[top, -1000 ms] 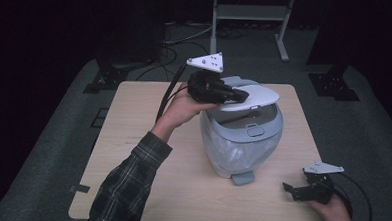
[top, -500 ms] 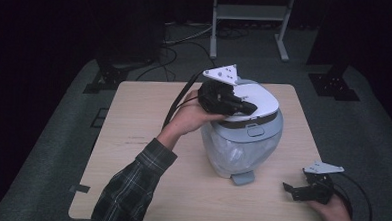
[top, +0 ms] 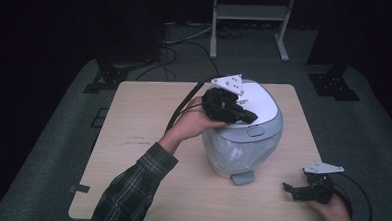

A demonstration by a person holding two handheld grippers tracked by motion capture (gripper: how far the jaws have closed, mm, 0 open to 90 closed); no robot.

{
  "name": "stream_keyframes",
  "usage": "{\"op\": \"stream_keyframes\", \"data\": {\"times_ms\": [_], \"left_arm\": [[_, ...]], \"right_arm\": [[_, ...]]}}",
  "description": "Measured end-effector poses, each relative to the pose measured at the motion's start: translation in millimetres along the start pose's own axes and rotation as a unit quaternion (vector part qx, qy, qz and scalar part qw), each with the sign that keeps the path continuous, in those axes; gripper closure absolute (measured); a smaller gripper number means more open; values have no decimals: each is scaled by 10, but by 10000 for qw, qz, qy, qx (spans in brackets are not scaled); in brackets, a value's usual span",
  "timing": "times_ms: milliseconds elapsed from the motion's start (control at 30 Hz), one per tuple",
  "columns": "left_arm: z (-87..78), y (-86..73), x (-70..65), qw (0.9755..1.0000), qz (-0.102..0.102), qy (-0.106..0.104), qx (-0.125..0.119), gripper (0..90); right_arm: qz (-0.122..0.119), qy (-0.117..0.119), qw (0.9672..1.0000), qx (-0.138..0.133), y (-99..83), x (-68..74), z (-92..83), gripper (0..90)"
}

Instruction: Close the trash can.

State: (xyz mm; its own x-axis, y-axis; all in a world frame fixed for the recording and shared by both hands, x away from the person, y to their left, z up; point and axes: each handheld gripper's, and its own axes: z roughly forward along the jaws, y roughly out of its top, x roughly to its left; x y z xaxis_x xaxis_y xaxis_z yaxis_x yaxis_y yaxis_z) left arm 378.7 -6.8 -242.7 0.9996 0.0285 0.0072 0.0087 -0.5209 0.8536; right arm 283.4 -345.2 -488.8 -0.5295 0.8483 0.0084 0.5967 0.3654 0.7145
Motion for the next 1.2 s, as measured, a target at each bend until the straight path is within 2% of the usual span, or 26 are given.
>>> {"op": "stream_keyframes", "data": {"times_ms": [133,367,400,567,633,733,833,967,1133,1200], "left_arm": [[6,-9,17,10000,-90,-35,-27,900],[27,-9,-1,9999,-136,43,-32,900],[48,-11,-8,9999,-88,114,71,900],[33,-24,3,9999,-114,60,13,896],[8,-55,11,9997,-190,49,-117,780],[-65,-104,27,9992,-239,200,-231,631],[-179,-142,47,9981,-386,246,-421,494],[-317,-178,26,9970,-493,343,-486,363],[-493,-254,-46,9944,-572,645,-608,194],[-553,-300,-69,9932,-621,742,-650,167]], "right_arm": [[-2,1,10000,-1,0,0,0,9],[-1,2,10000,-1,-1,0,0,9],[4,-2,10000,-2,0,1,1,10],[2,6,10000,3,-2,5,-3,10],[2,6,10000,4,-2,5,-3,10],[-2,5,10000,4,-2,5,-3,10],[2,6,10000,3,-2,5,-3,10],[9,4,10000,7,-3,8,-4,11],[10,2,10000,8,-4,9,-5,10],[13,1,10000,9,-4,11,-5,10]]}}
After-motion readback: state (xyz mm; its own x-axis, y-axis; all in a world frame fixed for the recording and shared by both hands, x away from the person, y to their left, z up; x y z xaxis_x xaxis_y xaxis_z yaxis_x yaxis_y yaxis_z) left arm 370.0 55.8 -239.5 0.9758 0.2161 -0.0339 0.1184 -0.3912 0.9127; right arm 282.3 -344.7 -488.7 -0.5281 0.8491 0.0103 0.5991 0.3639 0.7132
